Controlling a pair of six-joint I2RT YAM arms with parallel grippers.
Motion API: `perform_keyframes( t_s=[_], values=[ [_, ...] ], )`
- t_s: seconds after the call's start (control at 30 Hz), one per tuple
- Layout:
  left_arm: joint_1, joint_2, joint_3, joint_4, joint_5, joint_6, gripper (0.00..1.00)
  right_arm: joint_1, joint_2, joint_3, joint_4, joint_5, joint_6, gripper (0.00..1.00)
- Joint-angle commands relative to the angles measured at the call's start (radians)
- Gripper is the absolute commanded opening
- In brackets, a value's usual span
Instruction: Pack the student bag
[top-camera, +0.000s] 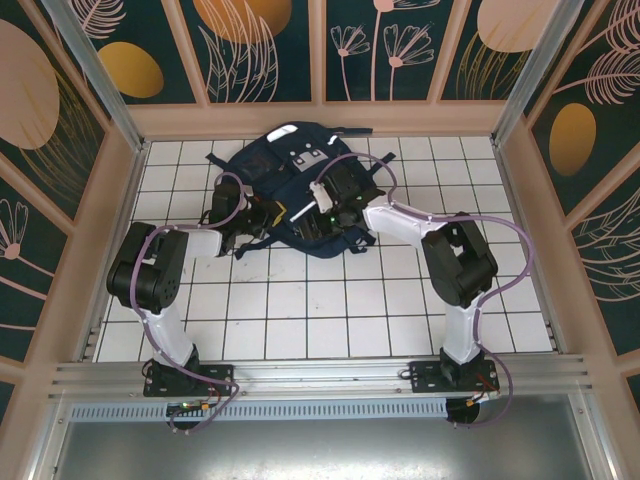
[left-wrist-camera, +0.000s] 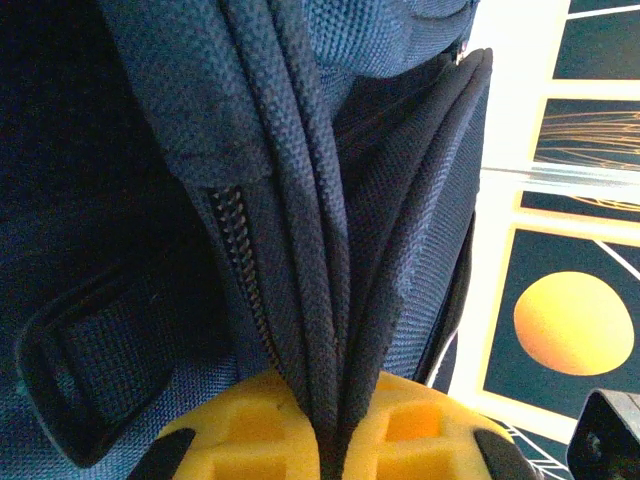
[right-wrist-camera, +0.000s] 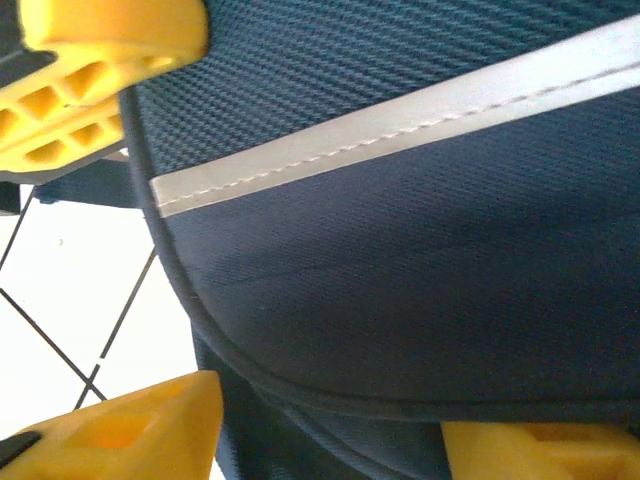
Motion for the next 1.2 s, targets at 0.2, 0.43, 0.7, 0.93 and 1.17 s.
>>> perform_keyframes(
  t_s=[0.2,0.43,0.7,0.93,1.17],
  values=[
    [-0.031,-0.061,-0.005,0.180,0.072,-0.127,0.00,0.039,0.019,0.034,0.080,-0.113,0.056,0.64],
    [-0.044,-0.073,-0.004,0.210,0.056,-0.171,0.00,0.053,-0.002,0.028,0.141,-0.157,0.067,0.62],
    [-0.059,-0.072,-0.002,0.265,0.056,-0.239,0.00,0.063,0.013,0.020,0.142,-0.096,0.066,0.57],
    [-0.068,-0.105,0.002,0.258,0.062,-0.246,0.00,0.075,0.029,0.032,0.127,0.021,0.051,0.24],
    [-0.068,-0.095,0.003,0.231,0.059,-0.222,0.00,0.061,-0.037,0.010,0.123,0.015,0.036,0.00]
  ],
)
